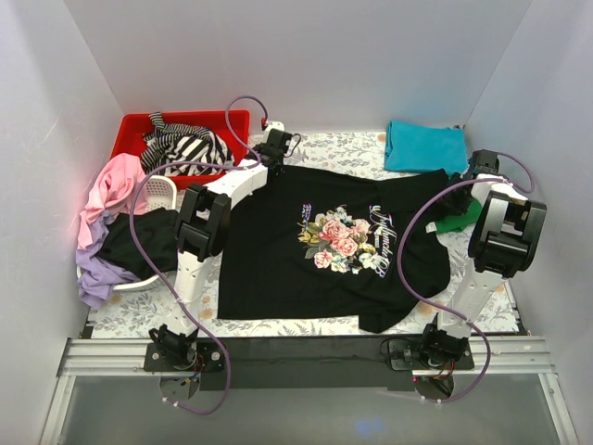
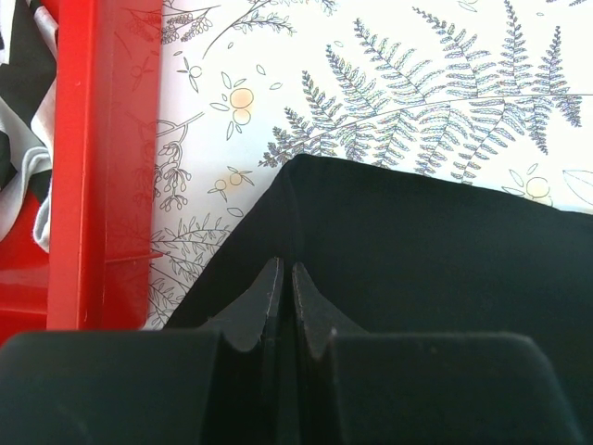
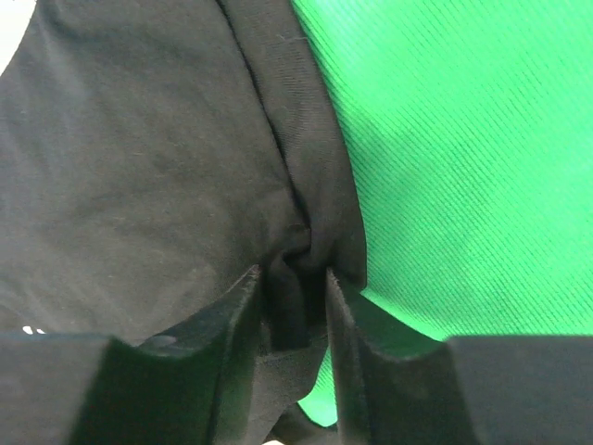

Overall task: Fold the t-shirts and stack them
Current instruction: Fold the tshirt

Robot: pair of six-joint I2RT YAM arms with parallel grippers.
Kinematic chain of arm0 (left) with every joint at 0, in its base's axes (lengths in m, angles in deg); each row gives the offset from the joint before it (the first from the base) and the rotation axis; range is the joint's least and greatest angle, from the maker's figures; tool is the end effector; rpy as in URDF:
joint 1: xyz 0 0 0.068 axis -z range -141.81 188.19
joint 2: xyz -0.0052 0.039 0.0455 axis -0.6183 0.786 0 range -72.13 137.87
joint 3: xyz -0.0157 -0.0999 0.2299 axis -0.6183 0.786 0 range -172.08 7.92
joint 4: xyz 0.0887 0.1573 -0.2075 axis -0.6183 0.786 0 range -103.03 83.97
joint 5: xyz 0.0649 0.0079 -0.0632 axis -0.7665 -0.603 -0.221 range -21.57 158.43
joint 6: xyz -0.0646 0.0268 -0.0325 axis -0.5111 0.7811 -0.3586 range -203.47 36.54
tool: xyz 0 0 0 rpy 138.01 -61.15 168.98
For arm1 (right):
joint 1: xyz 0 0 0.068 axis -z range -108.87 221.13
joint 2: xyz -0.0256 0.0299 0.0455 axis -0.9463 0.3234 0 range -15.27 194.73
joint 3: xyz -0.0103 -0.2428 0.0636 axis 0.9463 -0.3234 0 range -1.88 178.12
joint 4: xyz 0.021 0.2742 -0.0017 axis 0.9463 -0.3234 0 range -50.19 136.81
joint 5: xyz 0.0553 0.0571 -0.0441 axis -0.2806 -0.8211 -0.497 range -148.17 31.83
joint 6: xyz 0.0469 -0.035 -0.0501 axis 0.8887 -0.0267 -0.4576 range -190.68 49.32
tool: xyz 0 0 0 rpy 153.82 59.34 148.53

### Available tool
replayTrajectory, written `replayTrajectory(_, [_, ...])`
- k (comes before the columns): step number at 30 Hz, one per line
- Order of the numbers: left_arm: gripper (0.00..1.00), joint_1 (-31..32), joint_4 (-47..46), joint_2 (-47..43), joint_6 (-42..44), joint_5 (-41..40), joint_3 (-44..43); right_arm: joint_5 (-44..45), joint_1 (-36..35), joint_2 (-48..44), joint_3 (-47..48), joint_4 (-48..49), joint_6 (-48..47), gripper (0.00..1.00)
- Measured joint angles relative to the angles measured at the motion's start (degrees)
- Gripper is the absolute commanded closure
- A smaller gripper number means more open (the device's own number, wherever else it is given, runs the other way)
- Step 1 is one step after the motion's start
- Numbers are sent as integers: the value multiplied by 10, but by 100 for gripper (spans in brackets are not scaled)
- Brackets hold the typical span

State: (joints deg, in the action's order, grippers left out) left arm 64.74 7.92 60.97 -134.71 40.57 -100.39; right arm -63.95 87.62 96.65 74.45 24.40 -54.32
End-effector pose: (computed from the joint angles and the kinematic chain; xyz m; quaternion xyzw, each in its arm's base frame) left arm 0.4949 -0.2131 0.1411 -0.2809 0.8589 -0.0561 0.4246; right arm 0.4141 -0.1156 0.1174 0.2580 0.9248 0.0481 0.2754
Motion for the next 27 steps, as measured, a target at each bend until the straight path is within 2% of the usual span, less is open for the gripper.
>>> replayTrajectory(5, [100,-1,0,0,1,0,0,-12,0,0,1,8,-3,68])
replayTrajectory(6, [100,-1,0,0,1,0,0,-13,0,0,1,9,-5,75])
replayTrajectory(8, [100,-1,0,0,3,0,0,-17,0,0,1,13,-9,79])
replayTrajectory(9, [100,-1,0,0,3,0,0,-19,0,0,1,14,-10,66])
replayTrajectory(12, [100,-1,0,0,5,0,0,-19,0,-3,1,16,-14,50])
replayTrajectory(17, [100,-1,1,0,7,2,0,-19,0,-20,2,16,-18,52])
replayTrajectory(20, [100,-1,1,0,7,3,0,-19,0,-22,11,18,-19,70])
replayTrajectory(21, [100,-1,1,0,7,3,0,-19,0,-22,12,20,-20,71])
replayTrajectory(22, [100,-1,1,0,7,3,0,-20,0,-22,13,20,-22,68])
replayTrajectory(23, [100,-1,2,0,8,3,0,-21,0,-22,15,20,-22,59])
replayTrajectory(27, [100,-1,5,0,9,3,0,-23,0,-18,26,21,-24,55])
